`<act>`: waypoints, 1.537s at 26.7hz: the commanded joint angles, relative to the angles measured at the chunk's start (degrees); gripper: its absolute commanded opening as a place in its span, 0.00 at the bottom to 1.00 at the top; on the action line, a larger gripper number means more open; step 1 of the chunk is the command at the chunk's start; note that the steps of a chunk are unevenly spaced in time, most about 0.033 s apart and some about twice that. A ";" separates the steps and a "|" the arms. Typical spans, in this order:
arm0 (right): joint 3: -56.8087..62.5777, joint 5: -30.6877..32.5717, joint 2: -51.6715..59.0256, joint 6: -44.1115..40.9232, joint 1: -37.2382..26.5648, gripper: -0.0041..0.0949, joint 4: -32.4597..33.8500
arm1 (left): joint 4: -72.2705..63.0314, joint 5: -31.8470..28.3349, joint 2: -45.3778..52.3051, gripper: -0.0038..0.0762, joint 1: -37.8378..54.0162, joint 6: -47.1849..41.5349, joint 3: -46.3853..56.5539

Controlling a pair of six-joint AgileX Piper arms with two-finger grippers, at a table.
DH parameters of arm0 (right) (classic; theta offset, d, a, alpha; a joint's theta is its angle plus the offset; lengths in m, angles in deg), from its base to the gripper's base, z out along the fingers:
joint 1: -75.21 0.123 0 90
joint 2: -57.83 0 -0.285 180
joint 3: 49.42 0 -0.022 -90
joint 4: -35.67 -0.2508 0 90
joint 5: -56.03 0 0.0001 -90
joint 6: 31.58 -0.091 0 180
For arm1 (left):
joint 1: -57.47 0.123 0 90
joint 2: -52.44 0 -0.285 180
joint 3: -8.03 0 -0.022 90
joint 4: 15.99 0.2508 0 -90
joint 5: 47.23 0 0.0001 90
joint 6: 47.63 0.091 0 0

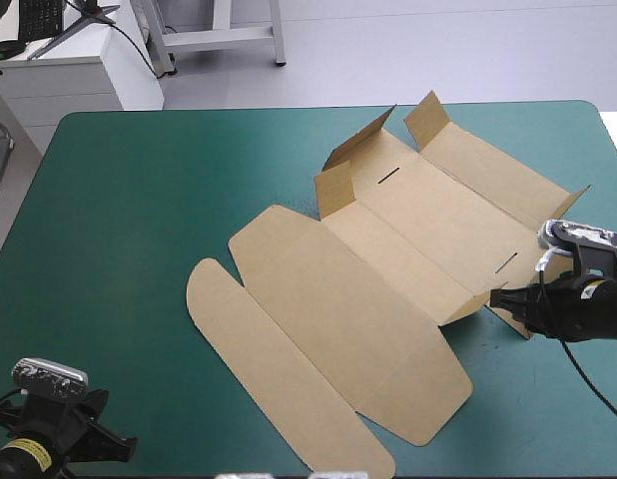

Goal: Fold the box

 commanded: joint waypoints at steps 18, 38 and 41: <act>-2.95 0.49 -13.44 -13.73 0.20 0.54 -4.90 | 0.18 -3.29 -0.74 0.04 -0.22 -0.05 -1.45; -2.95 -2.35 -29.67 -24.36 0.20 0.48 -12.27 | 0.18 -3.29 -0.74 0.04 -0.22 -0.05 -1.45; -3.05 -4.00 -29.67 -24.36 0.20 0.45 -13.13 | 0.18 -3.29 -0.74 0.04 -0.22 -0.05 -1.45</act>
